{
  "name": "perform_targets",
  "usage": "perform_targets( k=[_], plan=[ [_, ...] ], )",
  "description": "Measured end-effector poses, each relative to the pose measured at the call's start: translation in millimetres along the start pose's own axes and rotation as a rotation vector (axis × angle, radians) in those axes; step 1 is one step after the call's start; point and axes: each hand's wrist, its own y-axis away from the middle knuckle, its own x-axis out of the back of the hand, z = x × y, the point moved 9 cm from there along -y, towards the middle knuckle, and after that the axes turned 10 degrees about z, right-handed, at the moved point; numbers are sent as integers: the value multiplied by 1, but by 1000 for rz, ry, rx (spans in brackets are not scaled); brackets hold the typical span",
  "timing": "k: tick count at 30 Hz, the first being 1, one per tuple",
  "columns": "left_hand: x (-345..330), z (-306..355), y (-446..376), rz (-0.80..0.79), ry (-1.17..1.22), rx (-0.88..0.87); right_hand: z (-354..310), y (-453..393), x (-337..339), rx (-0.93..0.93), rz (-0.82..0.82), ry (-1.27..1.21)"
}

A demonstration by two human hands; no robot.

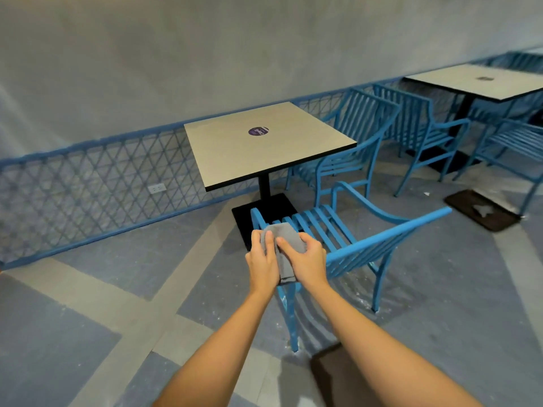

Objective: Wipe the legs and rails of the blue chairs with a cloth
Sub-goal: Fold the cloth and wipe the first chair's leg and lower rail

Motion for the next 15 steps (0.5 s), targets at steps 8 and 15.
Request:
perform_targets(
  k=[8,15],
  plan=[
    [-4,-46,-87,-187,49,-63,7,-25,-67,-61,151,71],
    [12,-60,-171,-382,81,-115,-16,-39,-138,-100,333,72]
  ],
)
